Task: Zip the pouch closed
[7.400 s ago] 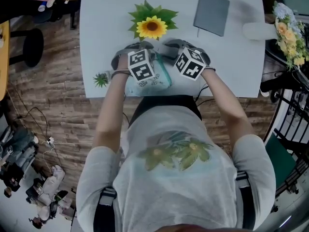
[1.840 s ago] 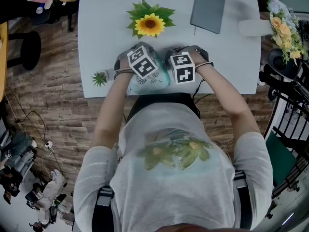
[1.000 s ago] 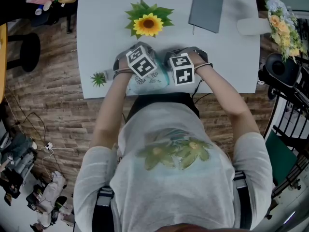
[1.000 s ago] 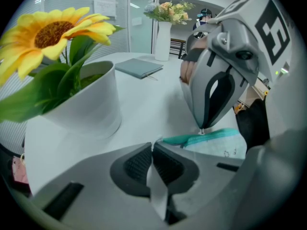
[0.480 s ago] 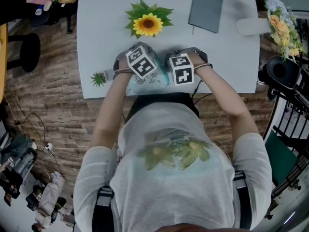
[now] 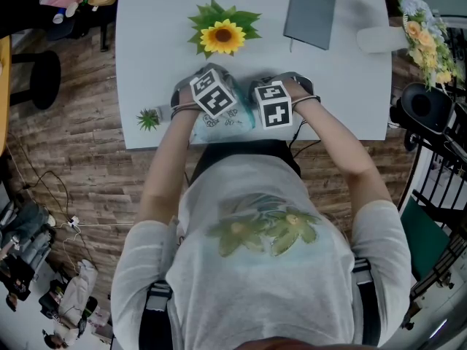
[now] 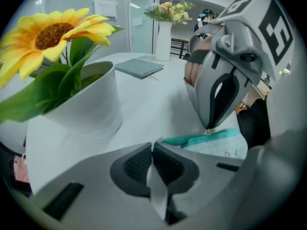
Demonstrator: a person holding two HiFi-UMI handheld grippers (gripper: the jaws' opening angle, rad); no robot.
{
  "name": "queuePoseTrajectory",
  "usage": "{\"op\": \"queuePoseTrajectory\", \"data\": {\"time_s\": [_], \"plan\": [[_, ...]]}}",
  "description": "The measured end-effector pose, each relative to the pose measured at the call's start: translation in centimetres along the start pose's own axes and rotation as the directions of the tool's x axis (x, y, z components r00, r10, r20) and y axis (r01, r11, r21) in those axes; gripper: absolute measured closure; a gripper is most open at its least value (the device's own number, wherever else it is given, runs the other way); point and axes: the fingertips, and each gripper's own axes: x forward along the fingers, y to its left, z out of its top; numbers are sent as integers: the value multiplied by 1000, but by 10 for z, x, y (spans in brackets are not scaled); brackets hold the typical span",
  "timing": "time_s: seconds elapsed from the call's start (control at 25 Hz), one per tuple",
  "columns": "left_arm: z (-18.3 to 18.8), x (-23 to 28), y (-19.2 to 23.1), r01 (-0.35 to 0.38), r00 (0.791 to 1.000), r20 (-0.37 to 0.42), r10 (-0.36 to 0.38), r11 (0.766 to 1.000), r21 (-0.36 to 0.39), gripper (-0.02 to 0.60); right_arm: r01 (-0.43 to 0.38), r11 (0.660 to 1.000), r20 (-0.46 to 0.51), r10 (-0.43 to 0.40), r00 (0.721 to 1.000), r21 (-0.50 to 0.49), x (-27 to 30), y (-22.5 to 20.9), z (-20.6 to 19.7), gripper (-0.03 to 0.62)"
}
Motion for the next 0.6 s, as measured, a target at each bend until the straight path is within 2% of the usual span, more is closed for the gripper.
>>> {"op": "queuePoseTrajectory", "data": {"time_s": [0.6], "plan": [[1, 0, 0, -13, 1000, 7, 13, 1000, -5, 566, -26, 1000, -5, 26, 1000, 2, 2, 10, -2, 576]]}}
